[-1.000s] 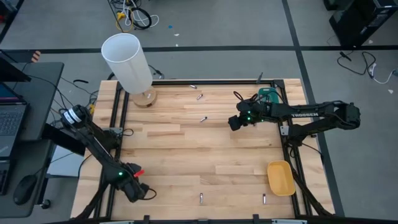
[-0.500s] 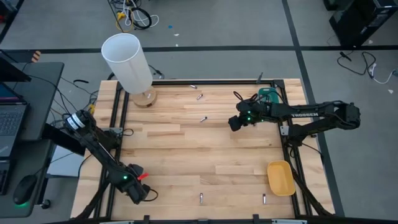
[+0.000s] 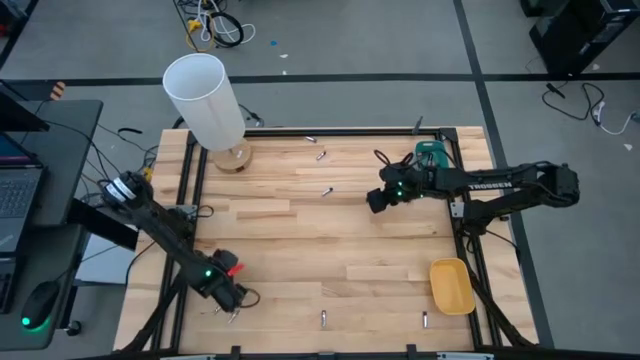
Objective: Sort batteries
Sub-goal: Put the black battery into the blue bin
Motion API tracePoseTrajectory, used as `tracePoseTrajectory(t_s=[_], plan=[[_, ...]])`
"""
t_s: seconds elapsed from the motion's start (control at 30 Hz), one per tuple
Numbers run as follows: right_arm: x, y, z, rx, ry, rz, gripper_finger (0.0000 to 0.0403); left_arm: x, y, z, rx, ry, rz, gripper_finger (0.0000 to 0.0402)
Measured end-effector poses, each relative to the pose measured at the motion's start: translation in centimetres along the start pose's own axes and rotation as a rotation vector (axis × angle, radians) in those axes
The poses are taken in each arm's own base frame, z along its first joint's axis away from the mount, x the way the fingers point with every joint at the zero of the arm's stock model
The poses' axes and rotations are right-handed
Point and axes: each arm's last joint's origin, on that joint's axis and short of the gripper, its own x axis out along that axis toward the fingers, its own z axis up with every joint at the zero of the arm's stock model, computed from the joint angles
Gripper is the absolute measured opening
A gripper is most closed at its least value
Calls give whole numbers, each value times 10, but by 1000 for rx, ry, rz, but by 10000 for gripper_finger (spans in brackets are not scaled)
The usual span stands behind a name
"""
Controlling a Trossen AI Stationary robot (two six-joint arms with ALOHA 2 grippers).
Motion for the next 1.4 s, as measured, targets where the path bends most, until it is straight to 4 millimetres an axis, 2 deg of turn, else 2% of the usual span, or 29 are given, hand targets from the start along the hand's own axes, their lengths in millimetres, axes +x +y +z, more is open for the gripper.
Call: tracePoseTrajectory(t_s=[0.23,0.4,0.63,0.77,0.87,1.0,1.13,1.27,1.4], plan=[[0,11,-14,-37,38,27,126,-31,7,41,2,-139,-124,55],[-1,26,-20,-55,14,127,126,-56,-2,79,30,-304,-268,55],[-10,60,-20,-108,-136,411,127,-92,-27,145,33,-582,-635,56],[-16,73,-24,-164,-180,516,127,-115,-26,182,-33,-759,-817,56],[-17,75,-24,-172,-207,531,129,-127,-22,203,-74,-864,-902,56],[-19,76,-19,-152,-279,525,135,-131,-16,221,-112,-898,-956,56],[-18,73,-7,-118,-347,515,145,-127,-16,233,-115,-890,-979,56],[-3,67,-2,-84,-320,475,153,-121,-21,247,-101,-885,-1047,56],[13,67,-2,-56,-246,532,163,-116,-21,259,-110,-862,-1084,56]])
